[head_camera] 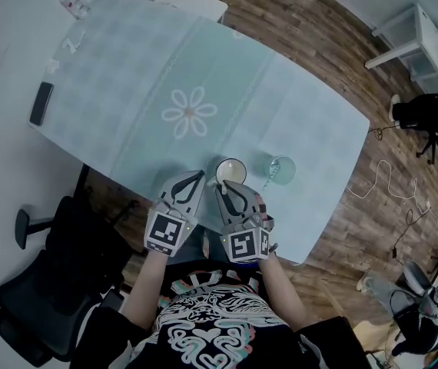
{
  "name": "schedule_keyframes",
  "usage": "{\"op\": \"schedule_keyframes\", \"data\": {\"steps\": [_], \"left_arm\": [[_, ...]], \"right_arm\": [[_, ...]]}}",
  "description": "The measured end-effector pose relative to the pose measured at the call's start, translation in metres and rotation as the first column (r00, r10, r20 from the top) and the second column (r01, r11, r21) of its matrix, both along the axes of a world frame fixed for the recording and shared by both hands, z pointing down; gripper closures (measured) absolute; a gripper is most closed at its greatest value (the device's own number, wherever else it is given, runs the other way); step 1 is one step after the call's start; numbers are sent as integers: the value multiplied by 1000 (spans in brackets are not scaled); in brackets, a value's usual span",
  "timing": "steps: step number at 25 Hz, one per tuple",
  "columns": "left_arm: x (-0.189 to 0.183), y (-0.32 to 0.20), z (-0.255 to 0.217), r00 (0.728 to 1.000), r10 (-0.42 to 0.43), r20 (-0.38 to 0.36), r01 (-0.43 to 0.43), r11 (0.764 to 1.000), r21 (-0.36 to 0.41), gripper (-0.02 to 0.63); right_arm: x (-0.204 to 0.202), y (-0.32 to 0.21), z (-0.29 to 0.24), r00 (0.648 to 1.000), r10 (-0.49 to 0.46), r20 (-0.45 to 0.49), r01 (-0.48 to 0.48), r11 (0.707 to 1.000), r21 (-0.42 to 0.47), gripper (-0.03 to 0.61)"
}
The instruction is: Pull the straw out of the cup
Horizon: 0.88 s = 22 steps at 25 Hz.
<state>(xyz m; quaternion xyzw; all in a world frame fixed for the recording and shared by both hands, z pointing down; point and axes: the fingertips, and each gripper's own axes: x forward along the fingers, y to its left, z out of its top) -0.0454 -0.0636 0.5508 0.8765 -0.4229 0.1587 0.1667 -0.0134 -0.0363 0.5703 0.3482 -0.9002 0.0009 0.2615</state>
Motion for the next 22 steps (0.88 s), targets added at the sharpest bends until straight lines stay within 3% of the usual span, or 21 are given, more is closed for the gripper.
{"op": "schedule_keyframes", "data": {"steps": [6, 15, 22], "left_arm": [[2, 2, 1, 1000, 8, 1, -8, 1000, -4, 611], [1, 3, 0, 1000, 12, 3, -12, 1000, -1, 611], [1, 5, -5, 1000, 13, 3, -13, 1000, 6, 611]], "right_arm": [[12, -6, -2, 987, 104, 124, -95, 992, -78, 509], [34, -15, -4, 954, 209, 213, -177, 971, -160, 509], [40, -12, -6, 943, 242, 227, -203, 963, -179, 511]]}}
